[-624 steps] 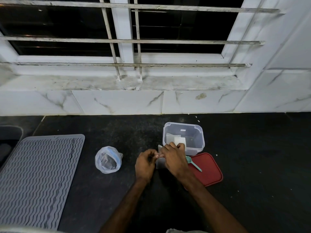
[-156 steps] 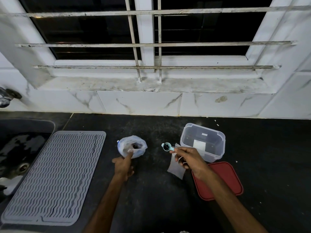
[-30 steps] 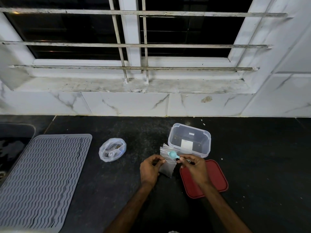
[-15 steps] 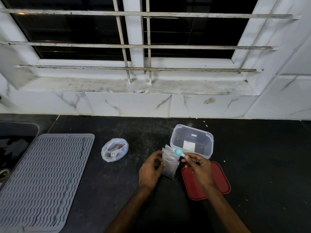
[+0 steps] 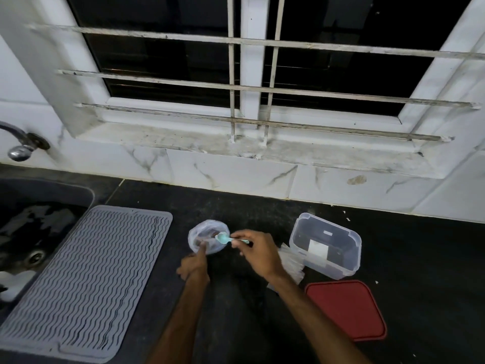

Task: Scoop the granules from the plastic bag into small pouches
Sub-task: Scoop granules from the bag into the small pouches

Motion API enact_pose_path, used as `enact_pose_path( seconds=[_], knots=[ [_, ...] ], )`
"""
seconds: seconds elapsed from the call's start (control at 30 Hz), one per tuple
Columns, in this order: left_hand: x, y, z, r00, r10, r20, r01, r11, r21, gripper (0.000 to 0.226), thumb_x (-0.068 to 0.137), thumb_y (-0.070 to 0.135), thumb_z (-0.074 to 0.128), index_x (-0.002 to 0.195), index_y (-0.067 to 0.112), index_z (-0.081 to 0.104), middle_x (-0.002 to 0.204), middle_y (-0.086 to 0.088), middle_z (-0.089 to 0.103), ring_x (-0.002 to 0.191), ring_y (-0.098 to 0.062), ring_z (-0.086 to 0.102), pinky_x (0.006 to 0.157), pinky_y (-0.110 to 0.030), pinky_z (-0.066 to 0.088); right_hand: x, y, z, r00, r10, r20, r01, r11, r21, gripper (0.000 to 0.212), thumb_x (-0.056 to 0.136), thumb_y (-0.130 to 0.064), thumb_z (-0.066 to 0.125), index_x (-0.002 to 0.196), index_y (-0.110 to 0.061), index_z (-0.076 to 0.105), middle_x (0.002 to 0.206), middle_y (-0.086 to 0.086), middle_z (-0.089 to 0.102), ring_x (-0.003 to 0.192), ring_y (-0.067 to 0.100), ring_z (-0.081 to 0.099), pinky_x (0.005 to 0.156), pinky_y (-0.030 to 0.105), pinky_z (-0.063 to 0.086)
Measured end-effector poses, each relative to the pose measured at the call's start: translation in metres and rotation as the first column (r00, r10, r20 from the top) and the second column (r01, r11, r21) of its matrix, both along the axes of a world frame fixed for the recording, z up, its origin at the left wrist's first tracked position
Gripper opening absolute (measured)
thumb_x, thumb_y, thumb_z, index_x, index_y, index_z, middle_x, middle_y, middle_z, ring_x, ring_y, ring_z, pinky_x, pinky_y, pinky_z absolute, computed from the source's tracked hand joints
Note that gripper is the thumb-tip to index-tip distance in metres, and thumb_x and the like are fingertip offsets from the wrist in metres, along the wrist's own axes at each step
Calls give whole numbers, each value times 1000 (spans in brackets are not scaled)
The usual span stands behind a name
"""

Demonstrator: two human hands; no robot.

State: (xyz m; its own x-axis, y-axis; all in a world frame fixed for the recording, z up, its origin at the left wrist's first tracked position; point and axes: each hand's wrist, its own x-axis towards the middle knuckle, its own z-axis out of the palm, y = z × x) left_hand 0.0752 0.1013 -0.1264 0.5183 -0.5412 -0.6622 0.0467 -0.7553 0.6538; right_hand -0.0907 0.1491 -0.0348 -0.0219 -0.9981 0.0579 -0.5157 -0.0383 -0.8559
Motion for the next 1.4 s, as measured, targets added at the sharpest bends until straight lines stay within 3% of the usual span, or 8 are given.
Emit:
enact_pose_path(
  seconds=[0.17,0.27,0.43,0.6,0.8,1.03,1.27,1.4],
  knots=[
    [-6,12,24,978,46,-203,-94,968,-231,15,87,14,67,98,6,59,97,-14,64,86,-28,62,73,-43,57,28,-19,-12,952,14,-306,-2,999,39,25,93,-30,62,116,-27,70,112,-9,72,99,5,65,90,21,51],
    [-3,19,26,975,51,-217,-116,947,-299,13,89,6,58,100,7,52,90,-11,60,82,-26,61,70,-42,55,34,-16,-13,862,99,-497,-56,993,101,28,98,-32,54,123,-25,64,114,-2,70,101,14,67,87,27,51],
    [7,22,22,1000,-7,12,11,937,-350,17,87,4,59,99,12,49,96,-13,62,84,-25,62,71,-40,54,41,-13,-19,490,291,-822,-192,955,224,25,98,-20,47,120,-14,60,107,8,69,94,26,68,73,35,50],
    [-1,28,27,992,-89,85,116,905,-409,15,95,8,50,106,13,41,94,-9,59,84,-24,61,68,-33,48,47,-12,-26,457,353,-816,-231,933,274,26,99,-18,46,122,-9,57,109,12,69,96,29,68,74,36,50],
    [-3,37,20,979,-186,80,203,901,-383,52,80,14,76,112,14,35,97,-6,57,82,-19,61,65,-26,47,40,-8,-43,566,291,-771,-158,957,245,25,98,-20,46,118,-13,58,108,11,68,97,29,67,79,37,51],
    [-5,42,18,994,-103,20,102,904,-414,48,78,-9,68,110,14,40,106,-10,54,90,-21,58,73,-32,50,34,0,-61,822,97,-561,22,979,202,21,94,-31,52,101,-22,69,97,2,72,90,22,67,77,32,50],
    [-7,35,17,984,-127,-122,54,877,-477,45,80,-16,60,111,10,40,112,-19,54,97,-27,60,63,-23,50,32,1,-69,985,-79,-156,136,907,398,19,91,-30,61,79,-19,72,55,-2,65,41,3,55,51,24,48],
    [0,31,12,970,-130,-205,25,893,-449,46,82,-13,62,114,13,42,115,-19,56,103,-33,63,76,-40,57,27,2,-70,980,-183,71,127,867,482,19,92,-24,62,80,-16,74,55,2,65,35,8,47,45,25,44]
  ],
)
